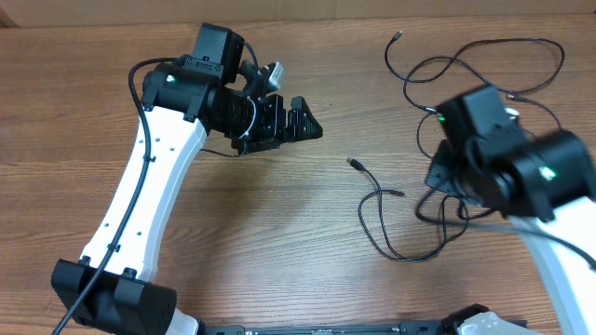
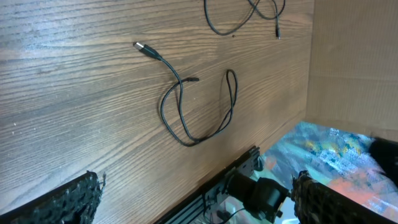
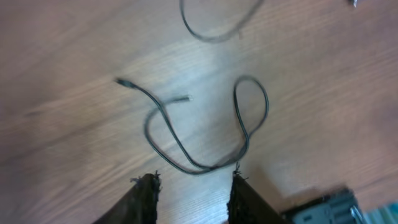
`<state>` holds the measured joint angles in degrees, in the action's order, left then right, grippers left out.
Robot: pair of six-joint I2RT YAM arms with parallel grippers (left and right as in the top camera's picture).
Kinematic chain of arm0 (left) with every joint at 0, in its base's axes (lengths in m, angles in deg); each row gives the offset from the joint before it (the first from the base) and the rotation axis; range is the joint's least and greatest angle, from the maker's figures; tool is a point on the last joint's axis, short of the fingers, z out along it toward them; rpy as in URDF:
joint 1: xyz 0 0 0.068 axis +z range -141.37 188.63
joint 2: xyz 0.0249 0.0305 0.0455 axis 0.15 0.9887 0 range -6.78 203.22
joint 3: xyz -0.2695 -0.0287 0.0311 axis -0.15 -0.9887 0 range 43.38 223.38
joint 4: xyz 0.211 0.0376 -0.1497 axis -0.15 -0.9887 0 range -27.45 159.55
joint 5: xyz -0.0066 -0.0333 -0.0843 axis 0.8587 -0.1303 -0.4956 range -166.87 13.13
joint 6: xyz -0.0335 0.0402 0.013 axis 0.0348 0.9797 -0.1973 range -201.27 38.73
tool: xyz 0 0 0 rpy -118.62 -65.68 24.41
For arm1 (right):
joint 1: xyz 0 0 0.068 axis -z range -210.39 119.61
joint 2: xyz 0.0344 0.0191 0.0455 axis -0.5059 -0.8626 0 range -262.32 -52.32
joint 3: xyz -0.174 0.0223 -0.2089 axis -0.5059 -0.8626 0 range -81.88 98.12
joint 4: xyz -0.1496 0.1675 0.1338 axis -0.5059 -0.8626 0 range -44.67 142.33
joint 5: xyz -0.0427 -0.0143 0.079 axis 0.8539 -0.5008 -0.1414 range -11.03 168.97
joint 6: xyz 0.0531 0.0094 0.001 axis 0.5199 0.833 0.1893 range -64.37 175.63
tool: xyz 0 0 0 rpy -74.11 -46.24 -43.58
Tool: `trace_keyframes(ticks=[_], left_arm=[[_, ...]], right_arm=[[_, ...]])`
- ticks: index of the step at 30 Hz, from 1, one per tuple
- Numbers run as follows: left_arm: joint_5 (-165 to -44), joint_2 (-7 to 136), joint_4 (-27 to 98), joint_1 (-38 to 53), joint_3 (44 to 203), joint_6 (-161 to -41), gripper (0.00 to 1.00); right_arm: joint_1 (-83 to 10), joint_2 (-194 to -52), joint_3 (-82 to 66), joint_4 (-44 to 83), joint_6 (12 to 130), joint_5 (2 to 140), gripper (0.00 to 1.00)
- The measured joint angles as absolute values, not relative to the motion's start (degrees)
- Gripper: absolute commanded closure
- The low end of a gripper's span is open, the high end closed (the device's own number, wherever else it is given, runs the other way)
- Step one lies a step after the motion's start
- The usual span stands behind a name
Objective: Untangle cables
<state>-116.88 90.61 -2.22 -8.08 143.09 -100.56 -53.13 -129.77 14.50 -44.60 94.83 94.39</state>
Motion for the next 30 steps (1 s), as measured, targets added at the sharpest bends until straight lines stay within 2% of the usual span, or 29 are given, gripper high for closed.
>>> trace_keyframes(ticks=[4, 6, 16, 18, 22, 30], left_arm=[[-116.1, 90.6, -2.9, -8.1, 143.1, -100.6, 0.0], [-115.5, 90.6, -3.3, -8.1, 143.1, -100.6, 0.0], [-113.5, 90.6, -3.9, -8.1, 143.1, -100.5, 0.0], [-113.2, 90.6, -3.9, -8.1, 143.1, -100.5, 0.0], [-112.7, 90.6, -4.0, -8.1, 143.1, -100.5, 0.0], [-112.4, 90.6, -4.0, -8.1, 143.1, -100.5, 0.0]], right_arm=[[-50.7, -133.3, 11.2, -44.4, 96.1, 94.3, 0.33], [-48.6, -134.1, 10.0, -44.4, 95.7, 94.5, 0.28], [-34.8, -134.3, -2.9, -37.5, 94.5, 94.2, 0.29], [-34.1, -134.3, -6.3, -33.9, 93.3, 92.7, 0.3], [-33.8, -134.3, -13.2, -27.2, 91.2, 89.9, 0.41], [-33.8, -136.5, -21.9, -17.2, 90.1, 88.4, 0.46]])
